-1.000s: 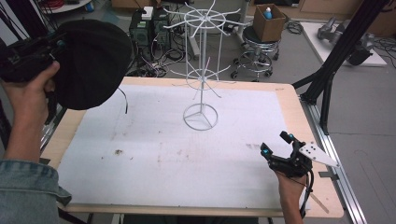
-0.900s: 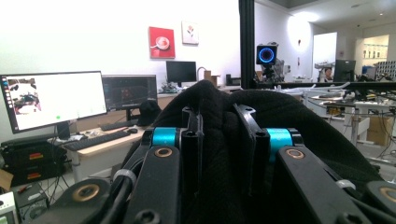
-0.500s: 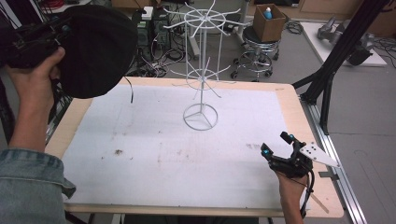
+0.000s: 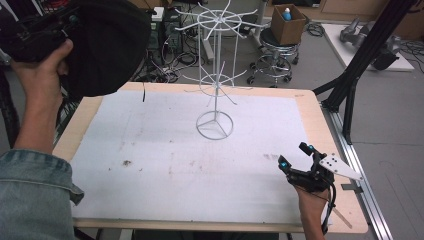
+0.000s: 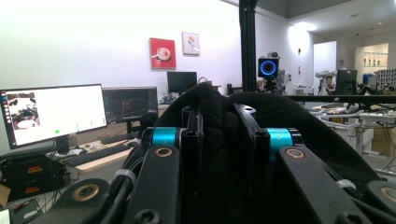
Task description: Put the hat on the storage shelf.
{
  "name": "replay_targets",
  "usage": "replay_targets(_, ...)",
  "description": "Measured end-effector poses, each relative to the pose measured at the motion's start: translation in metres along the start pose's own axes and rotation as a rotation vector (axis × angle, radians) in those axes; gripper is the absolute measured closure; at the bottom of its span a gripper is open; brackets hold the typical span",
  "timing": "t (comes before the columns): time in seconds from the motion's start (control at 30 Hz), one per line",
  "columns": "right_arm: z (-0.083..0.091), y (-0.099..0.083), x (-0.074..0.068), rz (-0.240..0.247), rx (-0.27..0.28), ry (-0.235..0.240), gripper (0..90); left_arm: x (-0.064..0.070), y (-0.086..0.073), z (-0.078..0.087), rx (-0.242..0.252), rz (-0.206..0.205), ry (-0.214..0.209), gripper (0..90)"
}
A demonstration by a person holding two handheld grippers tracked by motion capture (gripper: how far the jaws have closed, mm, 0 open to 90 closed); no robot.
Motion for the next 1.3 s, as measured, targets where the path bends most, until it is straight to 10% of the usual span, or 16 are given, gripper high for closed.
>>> replay_targets(0.43, 0.014, -0.002, 0.006, -0.046, 0.081, -0.008, 7.4, 0.002, 0.01, -0.024, 0.05, 0.027, -0.006, 73.8)
replay_targets(1.3, 0.034, -0.005, 0.005, -0.023, 0.058, -0.04, 7.3, 0.001, 0.027, -0.07, 0.095, 0.038, -0.013, 73.7)
Point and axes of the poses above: each handheld gripper's, and its own axes: z roughly backward along the jaws, y roughly out of its top, x roughly to its right, the point moved 5 cm from there along -z, roughly forward along the jaws, and after that the axes turned 3 degrees about y, right-handed, at the moved point
